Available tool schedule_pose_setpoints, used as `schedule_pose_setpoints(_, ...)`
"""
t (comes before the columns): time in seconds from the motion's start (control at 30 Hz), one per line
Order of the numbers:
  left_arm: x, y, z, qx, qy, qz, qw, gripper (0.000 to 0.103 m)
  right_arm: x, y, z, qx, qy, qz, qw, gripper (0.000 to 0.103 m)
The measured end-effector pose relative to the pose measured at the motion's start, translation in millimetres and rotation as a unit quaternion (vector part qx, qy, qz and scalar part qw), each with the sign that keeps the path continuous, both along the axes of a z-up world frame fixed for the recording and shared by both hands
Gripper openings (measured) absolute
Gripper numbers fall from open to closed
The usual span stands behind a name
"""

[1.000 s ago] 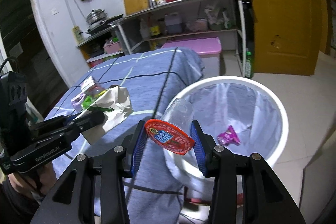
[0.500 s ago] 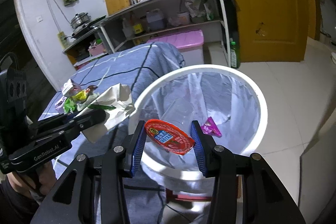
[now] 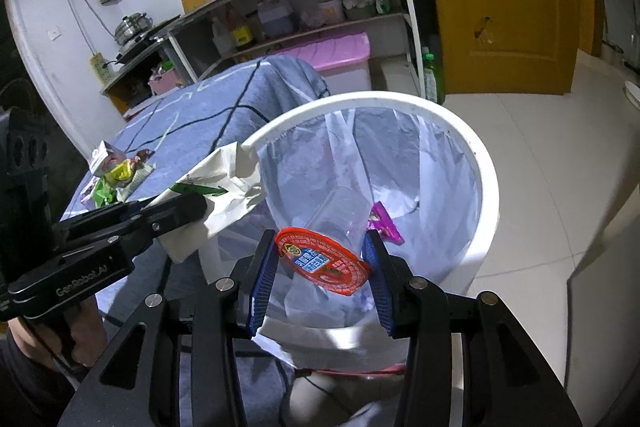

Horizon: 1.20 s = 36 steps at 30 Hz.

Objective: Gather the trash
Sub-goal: 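Carry the cup and paper bag over the bin and release both, then withdraw both open tools from the bin back toward the bed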

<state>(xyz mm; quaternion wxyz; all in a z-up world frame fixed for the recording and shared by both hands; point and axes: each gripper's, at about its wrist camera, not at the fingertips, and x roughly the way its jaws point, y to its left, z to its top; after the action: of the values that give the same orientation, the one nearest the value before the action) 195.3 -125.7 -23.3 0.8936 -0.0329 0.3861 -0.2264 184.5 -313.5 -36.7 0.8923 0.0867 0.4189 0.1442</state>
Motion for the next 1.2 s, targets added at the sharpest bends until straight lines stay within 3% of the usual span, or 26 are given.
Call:
schedule_pose_setpoints(0.07,0,-1,0,0.000,0.002,-0.003,1.0000,0.022,1,-2,-1,0.003,0.002,-0.002,1.000,0.045)
schedule_pose_setpoints(0.13,0,-1,-1,0.001,0.003,-0.003,1.0000,0.032,1,-2,-1,0.001,0.002,-0.004,1.000,0.050)
schedule_pose_setpoints(0.17,0,0,-1,-0.001,0.003,-0.002,1.0000,0.045,1,-3,-2,0.002,0.002,-0.005,1.000,0.051)
schedule_pose_setpoints(0.2,0,1,0,-0.004,0.002,-0.001,1.0000,0.052,1,-3,-2,0.004,0.001,-0.006,1.000,0.053)
schedule_pose_setpoints(0.73,-22,18,22,0.009,-0.037,0.043,0.9984,0.051,-14,2,17,0.008,-0.024,0.000,1.000,0.053)
schedule_pose_setpoints(1.2,-54,71,40,0.014,-0.065,0.115,0.9911,0.051,-32,54,40,0.006,-0.059,0.065,0.996,0.053)
